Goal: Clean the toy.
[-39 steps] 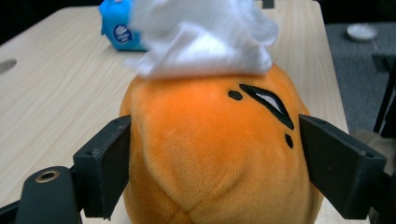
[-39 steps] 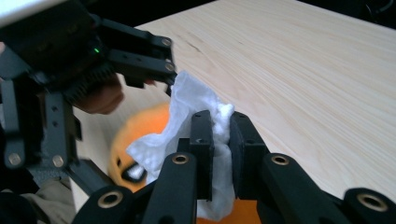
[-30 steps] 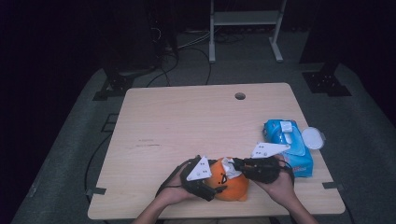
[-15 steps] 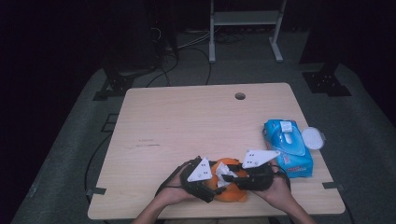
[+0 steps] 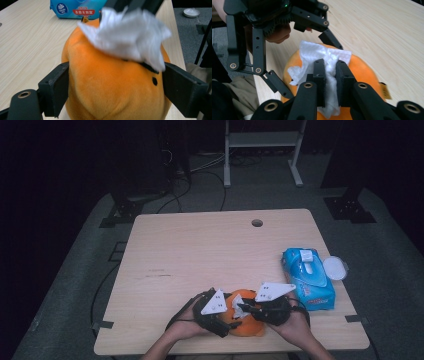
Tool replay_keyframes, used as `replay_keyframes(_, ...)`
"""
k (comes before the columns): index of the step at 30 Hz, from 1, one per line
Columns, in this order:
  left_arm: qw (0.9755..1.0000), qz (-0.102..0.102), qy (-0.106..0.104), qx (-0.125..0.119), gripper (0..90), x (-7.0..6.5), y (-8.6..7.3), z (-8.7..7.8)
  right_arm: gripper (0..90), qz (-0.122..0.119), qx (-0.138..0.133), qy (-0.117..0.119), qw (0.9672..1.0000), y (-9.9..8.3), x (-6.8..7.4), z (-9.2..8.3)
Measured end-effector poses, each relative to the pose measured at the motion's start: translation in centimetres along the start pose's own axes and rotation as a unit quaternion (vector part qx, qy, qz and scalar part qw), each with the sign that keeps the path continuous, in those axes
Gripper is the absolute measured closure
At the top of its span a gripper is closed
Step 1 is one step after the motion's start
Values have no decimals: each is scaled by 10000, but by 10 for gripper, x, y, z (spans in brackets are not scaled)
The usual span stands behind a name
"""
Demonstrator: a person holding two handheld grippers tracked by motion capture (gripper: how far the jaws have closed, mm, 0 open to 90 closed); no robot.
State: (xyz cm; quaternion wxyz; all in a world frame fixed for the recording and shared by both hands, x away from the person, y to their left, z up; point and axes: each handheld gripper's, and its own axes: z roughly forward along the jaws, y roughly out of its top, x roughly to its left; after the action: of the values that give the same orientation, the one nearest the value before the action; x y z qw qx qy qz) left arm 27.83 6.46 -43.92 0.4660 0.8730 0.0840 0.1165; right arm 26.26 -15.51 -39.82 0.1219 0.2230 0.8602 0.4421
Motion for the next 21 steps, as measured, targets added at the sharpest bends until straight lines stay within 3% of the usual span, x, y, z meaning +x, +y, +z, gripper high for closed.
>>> replay_keyframes(5, 10000, -78, -27, -47, 150, 2, -2, 0, 799, 77, -29, -156, 9998, -1, -9, -9)
replay_keyframes(9, 10000, 33, -6, -47, 151, 0, 1, 0, 799, 347, -71, -205, 9992, -6, -21, -12)
replay_keyframes(11, 9999, 105, -17, -33, 152, -1, 2, 0, 799, 404, -100, -170, 9990, -5, -21, -12)
replay_keyframes(12, 9998, 173, -46, -34, 152, -2, 1, 0, 798, 426, -169, -46, 9989, -3, -17, -10)
replay_keyframes(17, 9998, 121, -96, -92, 158, 2, -3, -2, 798, 270, -112, 33, 9996, 1, -13, -7)
replay_keyframes(19, 9998, 106, -118, -120, 170, 2, -4, -2, 797, 283, -48, -134, 9995, -3, -19, -10)
replay_keyframes(21, 9998, 155, -107, -107, 170, 2, -3, -2, 797, 459, -68, -187, 9987, -8, -29, -13)
